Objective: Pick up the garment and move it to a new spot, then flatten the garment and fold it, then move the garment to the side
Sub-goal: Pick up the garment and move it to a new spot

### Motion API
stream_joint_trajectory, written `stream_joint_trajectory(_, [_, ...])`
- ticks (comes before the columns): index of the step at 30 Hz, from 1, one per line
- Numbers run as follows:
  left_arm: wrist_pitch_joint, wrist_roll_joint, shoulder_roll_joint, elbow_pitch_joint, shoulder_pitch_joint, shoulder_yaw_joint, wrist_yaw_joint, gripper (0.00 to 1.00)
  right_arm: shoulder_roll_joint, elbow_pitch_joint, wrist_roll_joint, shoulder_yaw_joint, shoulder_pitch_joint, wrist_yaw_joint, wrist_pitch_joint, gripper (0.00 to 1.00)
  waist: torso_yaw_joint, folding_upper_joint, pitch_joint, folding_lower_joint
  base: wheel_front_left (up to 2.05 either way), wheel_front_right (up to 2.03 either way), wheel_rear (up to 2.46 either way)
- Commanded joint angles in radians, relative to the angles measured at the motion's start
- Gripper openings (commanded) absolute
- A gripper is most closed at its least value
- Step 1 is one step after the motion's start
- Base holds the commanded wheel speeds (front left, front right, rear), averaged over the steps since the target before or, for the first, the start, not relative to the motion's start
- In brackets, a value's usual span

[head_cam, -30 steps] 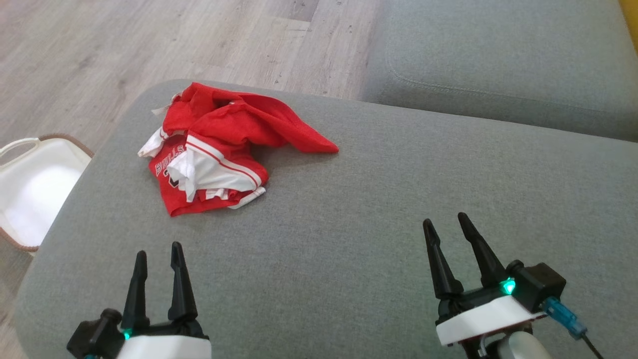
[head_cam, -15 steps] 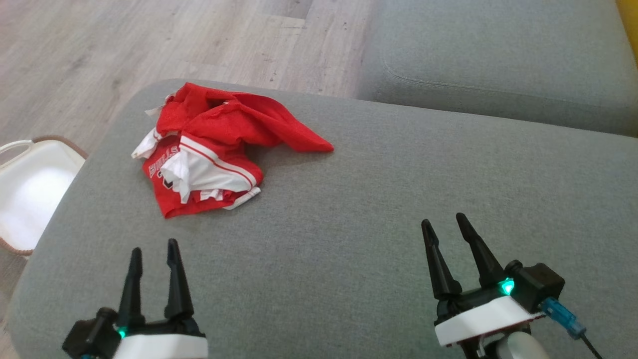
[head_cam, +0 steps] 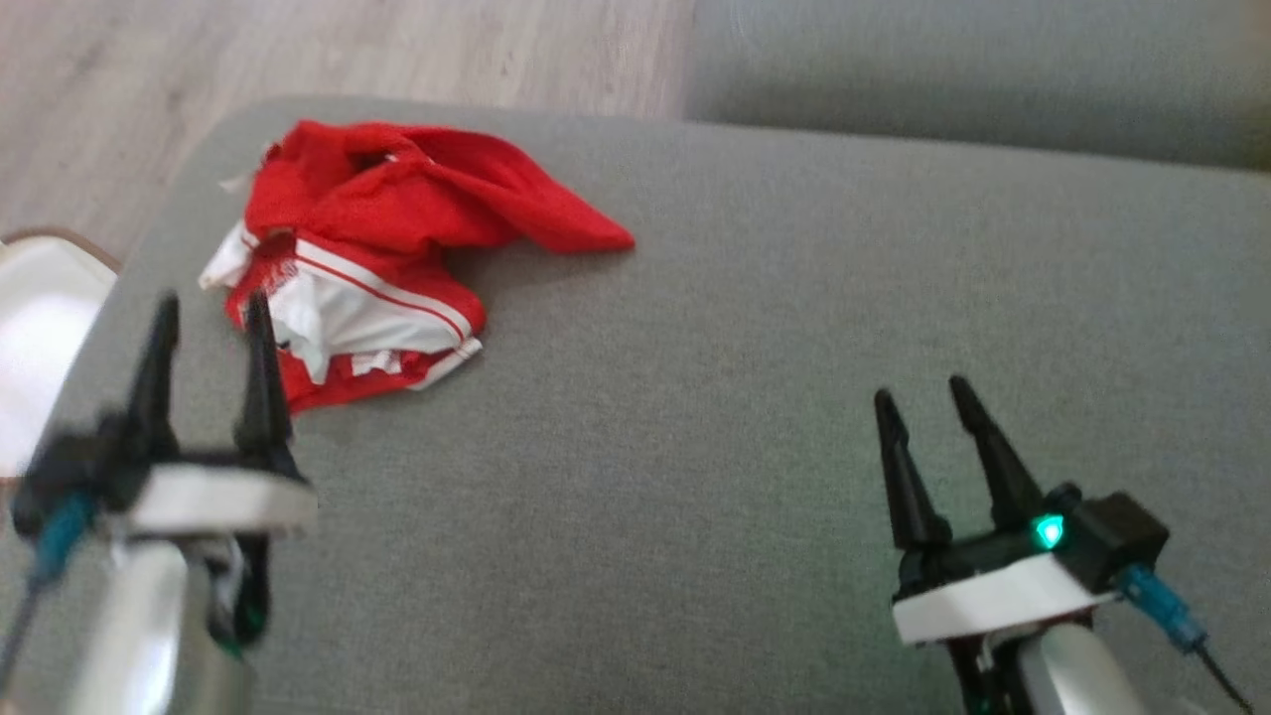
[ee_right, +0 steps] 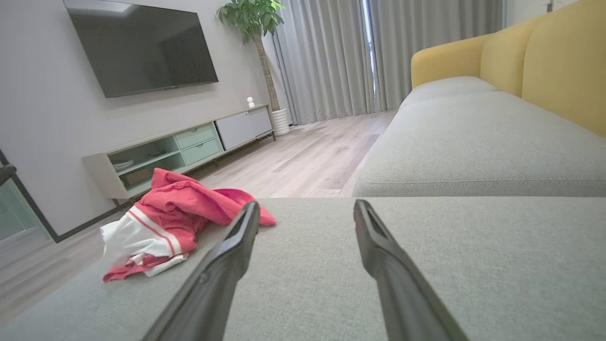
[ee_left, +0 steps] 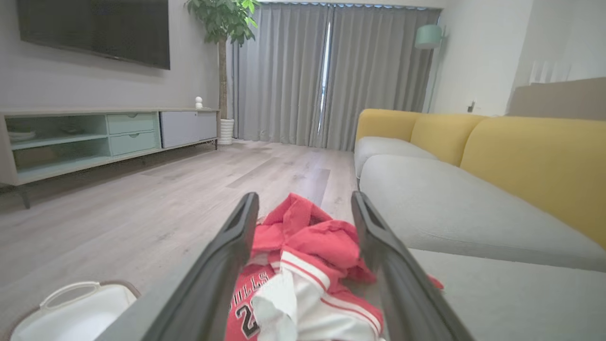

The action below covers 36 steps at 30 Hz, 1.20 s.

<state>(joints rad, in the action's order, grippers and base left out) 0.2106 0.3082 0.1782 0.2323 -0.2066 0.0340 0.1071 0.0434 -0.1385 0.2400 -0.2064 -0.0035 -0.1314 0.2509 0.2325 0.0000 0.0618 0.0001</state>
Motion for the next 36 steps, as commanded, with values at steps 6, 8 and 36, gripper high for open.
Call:
stream_joint_trajectory(6, [-0.169,-0.031,0.170,0.134,-0.309,0.050,0.020,1.00,0.007,0.068,-0.034,0.017,-0.104,0.001,0.011,1.00,-0.062,0.0000,0.138,-0.0001,0.00,0.00,0.00])
stream_joint_trajectory(8, [-0.228,-0.022,0.206,0.205,-0.377,0.082,0.022,1.00,0.007,0.074,-0.038,0.026,-0.117,0.001,0.011,1.00,-0.079,0.0000,0.163,-0.0001,0.00,0.00,0.00])
stream_joint_trajectory(36, [-0.138,0.252,0.412,0.501,-0.699,0.476,0.024,0.00,0.007,0.080,-0.024,0.015,-0.152,0.001,0.011,1.00,-0.164,0.0000,0.199,-0.0001,0.00,0.00,0.00])
